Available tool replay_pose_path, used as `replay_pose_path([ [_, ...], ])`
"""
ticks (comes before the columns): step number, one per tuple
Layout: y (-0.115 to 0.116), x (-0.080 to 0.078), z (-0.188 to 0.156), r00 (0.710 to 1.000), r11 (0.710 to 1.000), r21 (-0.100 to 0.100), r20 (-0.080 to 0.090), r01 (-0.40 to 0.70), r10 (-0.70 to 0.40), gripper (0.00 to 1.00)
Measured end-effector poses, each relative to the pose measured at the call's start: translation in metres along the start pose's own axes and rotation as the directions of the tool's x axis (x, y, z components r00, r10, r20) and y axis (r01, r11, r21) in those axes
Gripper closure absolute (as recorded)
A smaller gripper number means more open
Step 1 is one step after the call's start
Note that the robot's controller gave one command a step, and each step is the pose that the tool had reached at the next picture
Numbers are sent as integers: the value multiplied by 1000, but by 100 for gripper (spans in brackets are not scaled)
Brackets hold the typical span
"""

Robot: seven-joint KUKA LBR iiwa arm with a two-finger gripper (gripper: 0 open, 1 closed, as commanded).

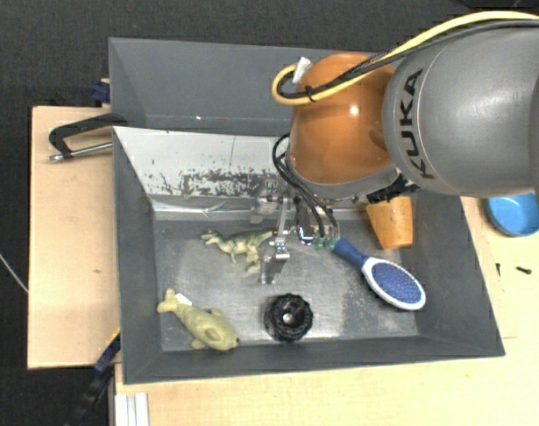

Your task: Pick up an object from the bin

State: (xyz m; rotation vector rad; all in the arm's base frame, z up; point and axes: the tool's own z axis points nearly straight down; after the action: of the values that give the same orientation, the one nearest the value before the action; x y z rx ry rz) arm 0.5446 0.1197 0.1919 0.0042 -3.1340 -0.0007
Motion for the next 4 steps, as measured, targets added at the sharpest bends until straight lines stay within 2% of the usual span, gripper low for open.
replay_pose_path([
  [1,-6,-47,121,998,998,-3,12,-58,58,0],
  [2,6,-40,89,993,993,-5,14,-120,120,0],
  [3,-12,-39,88,973,973,-4,9,-229,229,0],
  [4,7,-41,118,846,846,-8,10,-533,533,0],
])
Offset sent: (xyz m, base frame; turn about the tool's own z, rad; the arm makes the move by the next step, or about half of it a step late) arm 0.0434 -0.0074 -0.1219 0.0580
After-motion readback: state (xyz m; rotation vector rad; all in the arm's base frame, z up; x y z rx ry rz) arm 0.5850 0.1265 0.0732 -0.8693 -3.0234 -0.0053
